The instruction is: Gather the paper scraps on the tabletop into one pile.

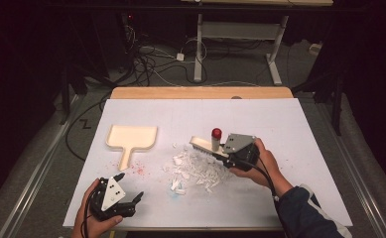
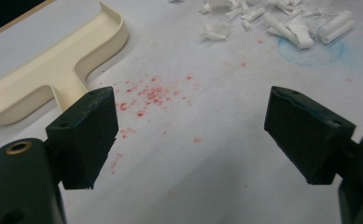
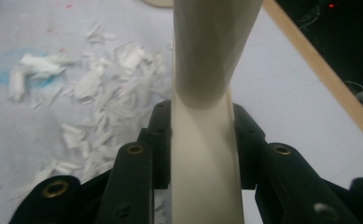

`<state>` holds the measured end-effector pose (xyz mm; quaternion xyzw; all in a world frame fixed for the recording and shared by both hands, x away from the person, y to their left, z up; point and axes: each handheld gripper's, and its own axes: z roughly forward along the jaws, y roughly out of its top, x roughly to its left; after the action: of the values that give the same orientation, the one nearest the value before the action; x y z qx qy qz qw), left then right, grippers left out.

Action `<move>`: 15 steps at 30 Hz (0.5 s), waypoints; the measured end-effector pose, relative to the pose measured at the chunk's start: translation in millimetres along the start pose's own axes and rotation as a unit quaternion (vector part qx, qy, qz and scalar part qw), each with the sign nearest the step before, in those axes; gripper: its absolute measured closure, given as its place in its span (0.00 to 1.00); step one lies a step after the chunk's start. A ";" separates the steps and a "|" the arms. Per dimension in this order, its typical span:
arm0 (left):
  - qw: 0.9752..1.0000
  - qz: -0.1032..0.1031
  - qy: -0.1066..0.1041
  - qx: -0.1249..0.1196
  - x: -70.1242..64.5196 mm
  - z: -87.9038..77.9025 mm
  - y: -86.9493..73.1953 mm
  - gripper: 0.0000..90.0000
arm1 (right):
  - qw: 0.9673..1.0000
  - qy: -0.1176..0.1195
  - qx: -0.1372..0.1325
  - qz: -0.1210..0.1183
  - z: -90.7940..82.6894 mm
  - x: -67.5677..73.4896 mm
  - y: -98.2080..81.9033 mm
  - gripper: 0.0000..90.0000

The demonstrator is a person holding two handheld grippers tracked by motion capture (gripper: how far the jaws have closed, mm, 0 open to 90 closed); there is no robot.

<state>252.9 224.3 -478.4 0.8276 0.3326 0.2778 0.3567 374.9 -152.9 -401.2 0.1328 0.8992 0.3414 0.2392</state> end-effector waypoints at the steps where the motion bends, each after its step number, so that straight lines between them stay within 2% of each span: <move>1: 1.000 -0.001 0.000 0.000 0.2 0.1 0.0 0.18 | 1.000 -0.005 -0.001 0.001 -0.4 -4.8 2.0 0.76; 6: 1.000 -0.003 0.000 -0.002 0.8 0.4 -0.2 0.18 | 1.000 -0.022 0.004 0.016 11.1 -22.8 11.3 0.76; 9: 1.000 -0.003 -0.002 0.001 1.6 1.0 -0.3 0.18 | 0.998 -0.052 0.019 -0.001 28.2 -26.8 17.0 0.76; 11: 1.000 -0.005 -0.003 0.002 1.6 1.4 0.0 0.18 | 0.998 -0.058 0.027 -0.007 41.5 -28.0 21.2 0.76; 15: 1.000 -0.007 -0.010 0.002 0.3 1.6 0.1 0.18 | 0.997 -0.074 0.023 -0.021 66.0 -26.4 28.4 0.76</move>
<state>254.3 223.9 -479.1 0.8284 0.3356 0.2664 0.3607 433.9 -106.4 -416.0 0.1441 0.8895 0.3045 0.3087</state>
